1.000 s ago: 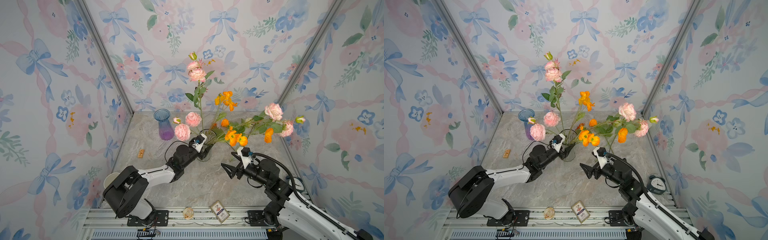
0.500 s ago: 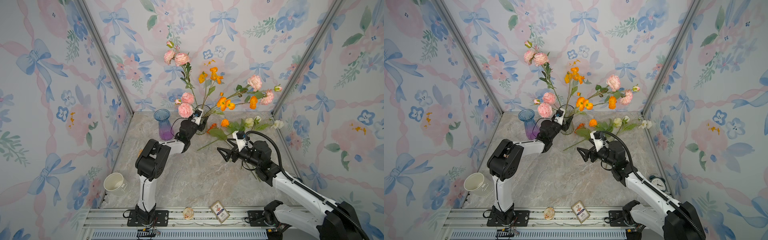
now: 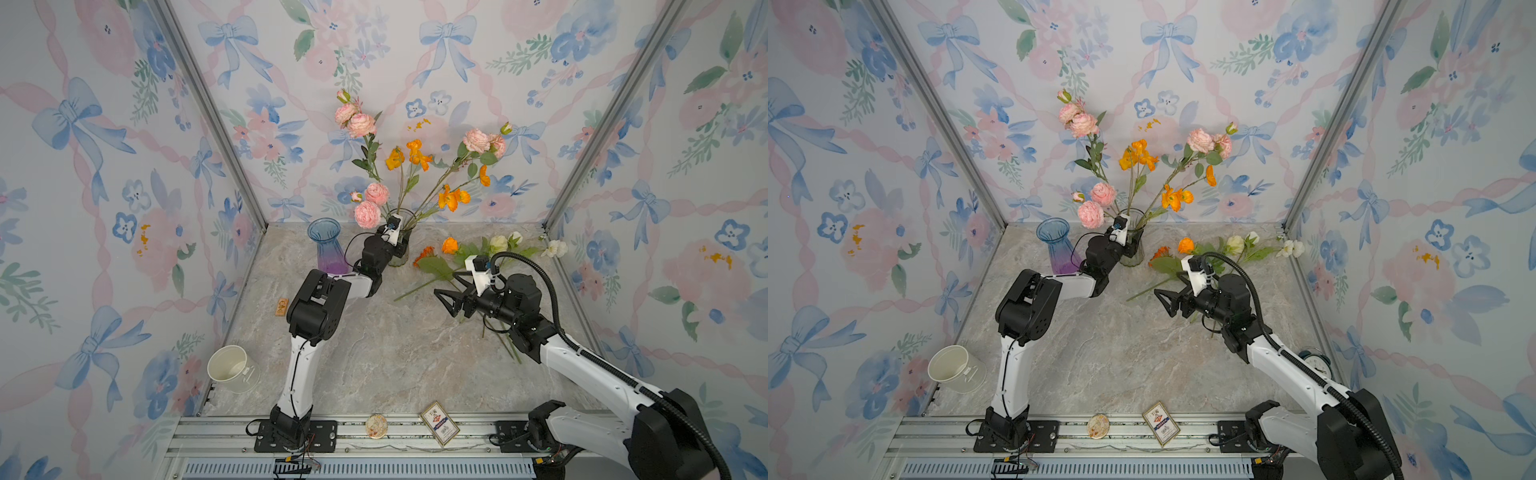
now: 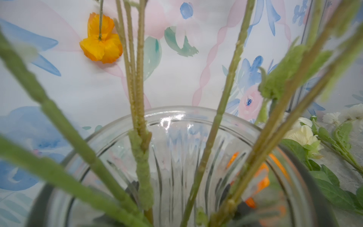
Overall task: Arrange flowers in a vase
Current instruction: Place the vase at the top-center of the table.
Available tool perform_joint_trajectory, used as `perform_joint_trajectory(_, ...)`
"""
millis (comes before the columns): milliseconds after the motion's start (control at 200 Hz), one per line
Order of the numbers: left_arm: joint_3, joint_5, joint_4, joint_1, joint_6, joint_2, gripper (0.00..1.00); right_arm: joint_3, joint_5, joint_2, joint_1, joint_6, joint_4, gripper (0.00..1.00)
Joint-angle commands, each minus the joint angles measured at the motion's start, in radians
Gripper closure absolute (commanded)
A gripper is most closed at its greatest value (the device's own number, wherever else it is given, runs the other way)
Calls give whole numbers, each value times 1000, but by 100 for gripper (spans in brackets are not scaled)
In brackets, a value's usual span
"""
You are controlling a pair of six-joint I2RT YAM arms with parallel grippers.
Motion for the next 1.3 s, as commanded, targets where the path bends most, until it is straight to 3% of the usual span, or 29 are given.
perform_joint_trajectory(0,82,-42,173,13,-12,-4,47,5,-29,13,-17,11,36,3)
perform_joint_trajectory(80,78,-36,175,16,-22,4,41,7,-36,20,-20,13,37,3)
perform_joint_trajectory(280,53,-44,175,17,-35,5,11,9,-37,20,-22,18,34,3)
perform_joint_trajectory(375,39,-50,175,16,-41,0,3,9,-39,18,-22,19,30,3)
perform_joint_trajectory(710,-53,-30,175,14,-60,-45,2,0,-32,-25,-22,21,-5,3)
perform_joint_trajectory(1110,-295,-65,188,-22,-83,-226,2,-38,-16,-124,-17,43,-52,3)
perform_joint_trajectory(1295,-482,-141,185,-66,-90,-410,2,82,165,-133,72,20,-295,3)
